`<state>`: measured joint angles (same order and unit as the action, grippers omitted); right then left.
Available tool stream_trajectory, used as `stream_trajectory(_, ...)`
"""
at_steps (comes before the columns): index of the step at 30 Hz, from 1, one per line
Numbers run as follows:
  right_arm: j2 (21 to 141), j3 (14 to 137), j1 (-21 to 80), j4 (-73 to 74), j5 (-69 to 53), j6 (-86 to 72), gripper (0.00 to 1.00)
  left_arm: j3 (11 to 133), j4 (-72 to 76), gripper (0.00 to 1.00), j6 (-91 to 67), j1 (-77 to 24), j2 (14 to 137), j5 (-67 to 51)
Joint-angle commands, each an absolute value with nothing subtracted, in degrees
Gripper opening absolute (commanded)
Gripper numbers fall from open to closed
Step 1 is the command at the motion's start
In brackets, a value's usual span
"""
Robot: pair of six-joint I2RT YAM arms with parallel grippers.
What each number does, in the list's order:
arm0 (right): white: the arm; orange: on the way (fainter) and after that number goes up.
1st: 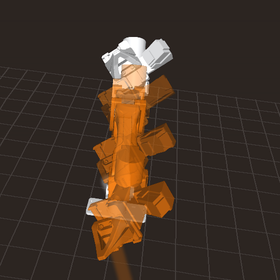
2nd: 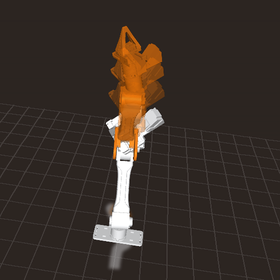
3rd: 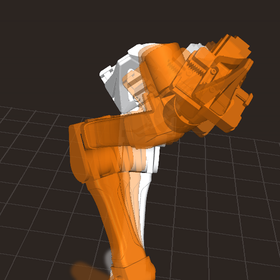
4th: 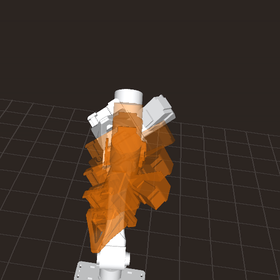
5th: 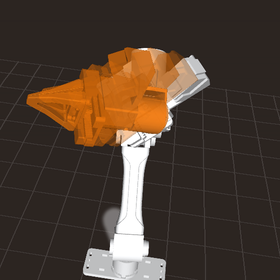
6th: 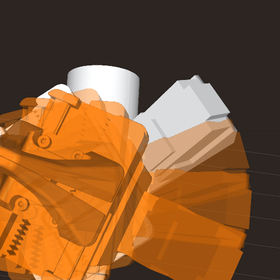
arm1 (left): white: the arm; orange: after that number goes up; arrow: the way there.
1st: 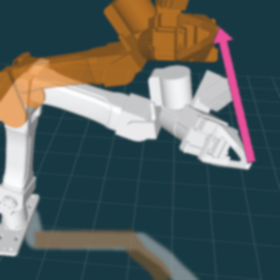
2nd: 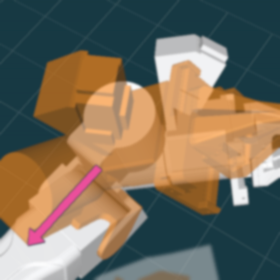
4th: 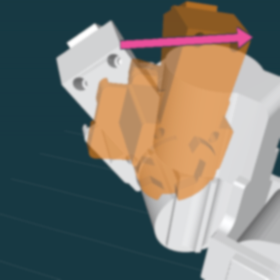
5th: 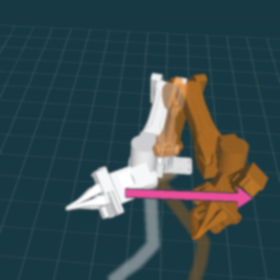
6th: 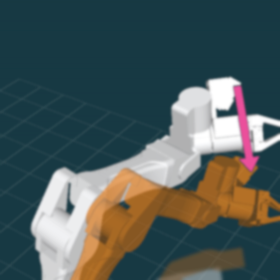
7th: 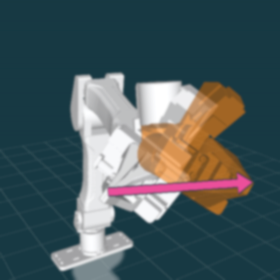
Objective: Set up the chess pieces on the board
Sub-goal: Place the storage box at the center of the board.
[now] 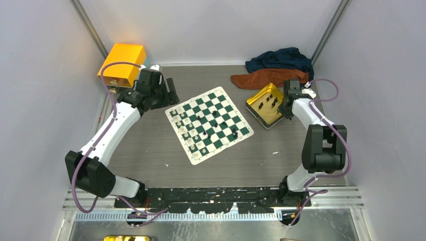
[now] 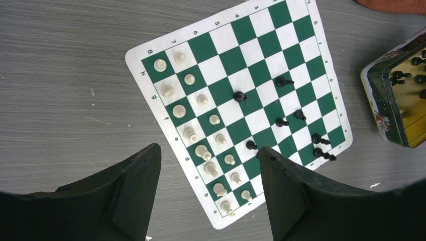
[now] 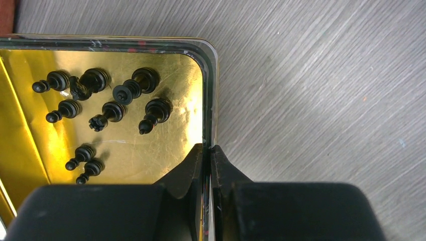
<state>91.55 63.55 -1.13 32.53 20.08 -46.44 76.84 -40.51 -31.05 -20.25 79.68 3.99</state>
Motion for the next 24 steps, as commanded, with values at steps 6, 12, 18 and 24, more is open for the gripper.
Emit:
stream_trajectory(6,94.90,64.43,-2.02,25.61,18.69,-48.21,0.00,79.10,-37.80,0.72,-29.76,-20.30,80.79,3.68)
stream_trajectory(12,95.80,64.02,-2.02,25.12,18.23,-48.25,0.06,78.70,-37.55,0.73,-29.66,-20.21,81.57,3.70)
stream_trajectory(18,95.69,63.61,-2.02,24.68,18.14,-47.21,0.33,78.49,-37.24,0.74,-29.85,-20.13,81.92,3.60)
stream_trajectory(24,94.68,65.12,-2.02,25.62,18.62,-45.52,0.48,78.46,-36.75,0.75,-30.01,-20.00,82.34,3.44)
